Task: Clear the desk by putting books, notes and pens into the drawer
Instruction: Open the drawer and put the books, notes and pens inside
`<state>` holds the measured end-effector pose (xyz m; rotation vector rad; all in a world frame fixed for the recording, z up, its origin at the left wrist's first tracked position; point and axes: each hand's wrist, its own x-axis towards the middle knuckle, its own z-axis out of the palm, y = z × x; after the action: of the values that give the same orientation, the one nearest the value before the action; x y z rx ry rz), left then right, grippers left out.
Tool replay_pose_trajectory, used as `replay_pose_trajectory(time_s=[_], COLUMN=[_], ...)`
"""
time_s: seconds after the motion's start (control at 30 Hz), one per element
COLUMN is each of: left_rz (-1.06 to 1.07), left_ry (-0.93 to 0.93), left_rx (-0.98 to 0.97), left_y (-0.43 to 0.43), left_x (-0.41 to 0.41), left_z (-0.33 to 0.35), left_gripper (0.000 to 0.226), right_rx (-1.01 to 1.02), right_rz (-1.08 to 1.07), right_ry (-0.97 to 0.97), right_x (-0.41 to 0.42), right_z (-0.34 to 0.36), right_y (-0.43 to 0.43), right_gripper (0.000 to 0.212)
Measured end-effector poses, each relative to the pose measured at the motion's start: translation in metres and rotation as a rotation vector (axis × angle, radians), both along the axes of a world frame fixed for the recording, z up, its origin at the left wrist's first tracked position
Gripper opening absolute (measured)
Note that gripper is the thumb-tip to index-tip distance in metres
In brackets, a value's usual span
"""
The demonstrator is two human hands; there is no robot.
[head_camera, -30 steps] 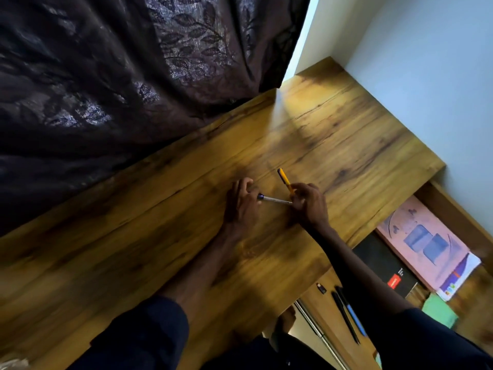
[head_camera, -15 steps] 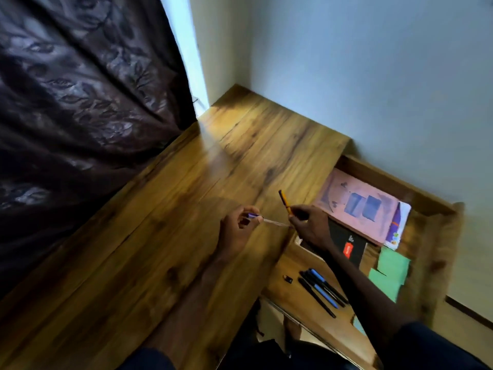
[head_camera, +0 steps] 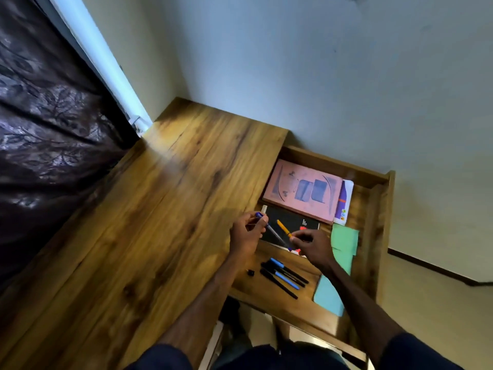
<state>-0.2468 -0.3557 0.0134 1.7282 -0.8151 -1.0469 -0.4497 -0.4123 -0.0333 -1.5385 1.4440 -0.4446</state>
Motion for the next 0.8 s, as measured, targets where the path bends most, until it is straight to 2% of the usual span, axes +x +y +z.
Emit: replay_pose_trajectory(time_s=[0.1,0.17,0.3,0.47,0.8], left_rz=[0.017,0.055,0.111,0.112,0.089], left_ry=[0.015,0.026,0.015,-0.012,-0.024], left_rx=[0.04,0.054,0.091,0.118,0.151], left_y=[0.003,0.006,0.015,0.024,0.031], left_x=[-0.007,-0.01,-0.011,-0.009,-0.014], left_z=[-0.007,-0.011,-0.008,-0.007,-0.017], left_gripper=[0.02,0.019,0.016,0.022,0.024], right_rx=[0.235,0.305,0.162,0.079,0.02], right_rz=[-0.101,-0.065,0.071,0.206,0.301], right_ry=[-0.034,0.035,0.314,0.51,0.542], right_x=[-0.022,-0.033,-0.045,-0.041,-0.021], right_z=[-0.019,-0.033,-0.051,-0.053,-0.072], right_y=[0.01,0.016,0.025,0.035,0.026], right_gripper=[0.016,0.014,0.012,0.01,0.011])
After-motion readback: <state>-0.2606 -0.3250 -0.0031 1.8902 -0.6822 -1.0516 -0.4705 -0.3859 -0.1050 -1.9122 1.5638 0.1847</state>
